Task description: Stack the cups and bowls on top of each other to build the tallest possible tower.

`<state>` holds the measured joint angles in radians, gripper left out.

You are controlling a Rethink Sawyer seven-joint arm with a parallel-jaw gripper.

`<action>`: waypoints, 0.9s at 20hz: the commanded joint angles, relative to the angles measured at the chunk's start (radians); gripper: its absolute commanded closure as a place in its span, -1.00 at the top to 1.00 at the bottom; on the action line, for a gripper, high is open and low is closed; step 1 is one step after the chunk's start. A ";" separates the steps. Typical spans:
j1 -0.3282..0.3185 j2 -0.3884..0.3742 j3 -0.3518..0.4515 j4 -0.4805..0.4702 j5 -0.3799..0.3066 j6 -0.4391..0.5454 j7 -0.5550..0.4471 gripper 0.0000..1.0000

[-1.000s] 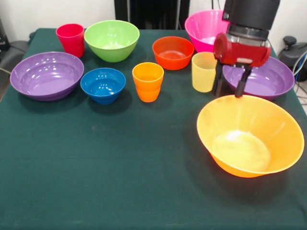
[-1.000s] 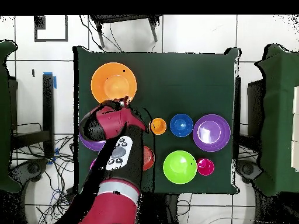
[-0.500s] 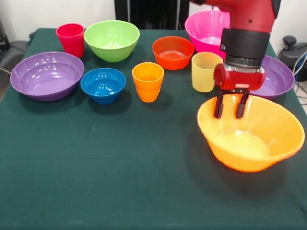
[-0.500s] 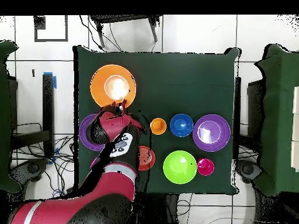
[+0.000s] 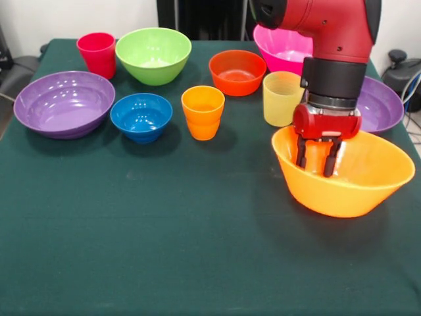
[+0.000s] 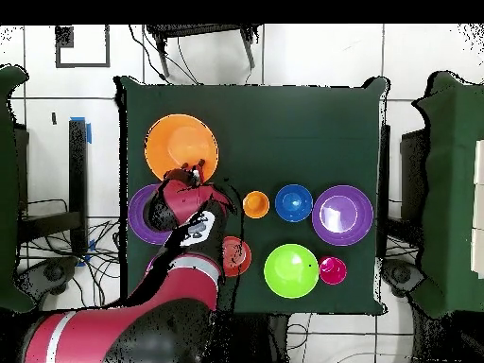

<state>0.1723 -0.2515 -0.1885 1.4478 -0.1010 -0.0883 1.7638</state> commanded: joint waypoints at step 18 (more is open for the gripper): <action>-0.045 -0.096 -0.062 -0.034 -0.132 0.121 -0.022 1.00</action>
<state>0.1623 -0.2853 -0.2606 1.4295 -0.1347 -0.0895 1.7638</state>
